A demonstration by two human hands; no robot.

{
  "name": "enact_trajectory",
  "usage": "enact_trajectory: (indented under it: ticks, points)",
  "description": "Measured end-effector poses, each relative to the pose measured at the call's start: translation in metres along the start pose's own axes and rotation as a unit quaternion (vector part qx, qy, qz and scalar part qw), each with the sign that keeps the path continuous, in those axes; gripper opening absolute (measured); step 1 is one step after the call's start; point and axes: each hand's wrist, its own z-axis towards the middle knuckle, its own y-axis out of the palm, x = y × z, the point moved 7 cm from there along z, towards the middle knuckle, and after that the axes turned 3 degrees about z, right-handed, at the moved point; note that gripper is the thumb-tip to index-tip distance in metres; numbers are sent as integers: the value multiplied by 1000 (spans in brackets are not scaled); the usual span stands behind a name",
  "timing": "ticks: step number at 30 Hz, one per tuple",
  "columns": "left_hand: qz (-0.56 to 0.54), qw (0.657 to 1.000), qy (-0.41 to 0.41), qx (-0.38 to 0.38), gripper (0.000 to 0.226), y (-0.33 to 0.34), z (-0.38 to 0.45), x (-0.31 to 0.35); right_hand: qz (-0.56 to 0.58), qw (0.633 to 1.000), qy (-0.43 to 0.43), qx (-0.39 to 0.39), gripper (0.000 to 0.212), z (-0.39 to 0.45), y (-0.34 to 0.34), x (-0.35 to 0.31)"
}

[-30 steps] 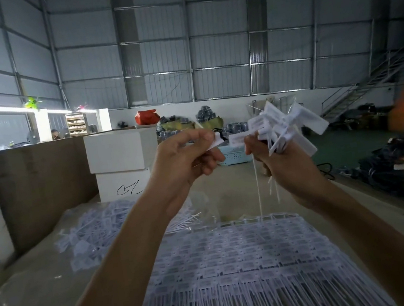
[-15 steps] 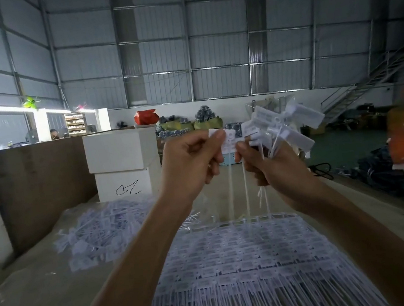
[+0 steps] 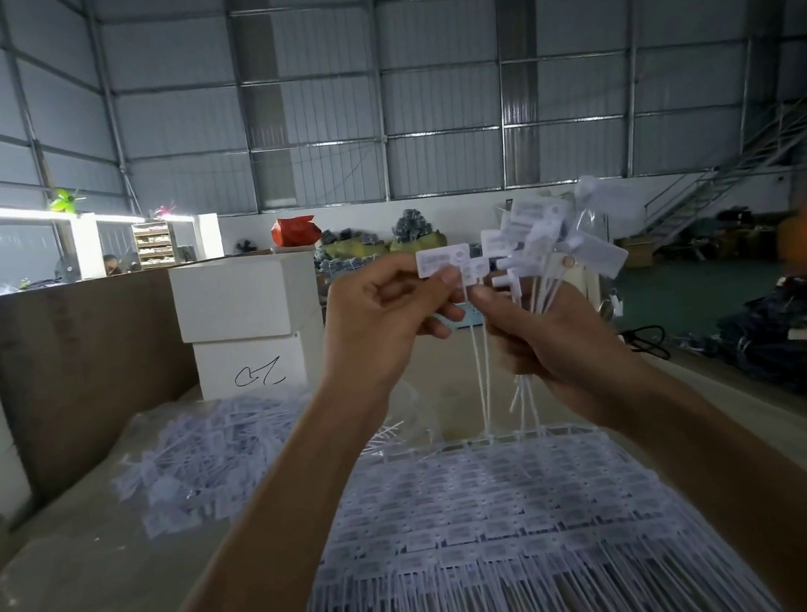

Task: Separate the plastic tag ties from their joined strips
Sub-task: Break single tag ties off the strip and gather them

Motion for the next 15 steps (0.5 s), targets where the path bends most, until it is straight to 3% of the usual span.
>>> enact_trajectory:
  ticks: [4,6,10,13,15]
  points:
    - [-7,1000,-15,-23,10,5,-1,-4,-89,996,2,0,29,-4,0,0]
    - [12,999,-21,-36,11,5,-2,-5,-185,983,-7,11,30,-2,-5,1]
    - [162,981,51,-93,15,4,1,3,-312,949,-39,6,32,3,-8,9]
    - [212,966,32,-144,41,-10,6,-11,-297,953,-57,11,37,2,-10,17]
    - [302,935,-22,-183,69,-32,7,-39,-264,964,-42,-2,32,1,-10,20]
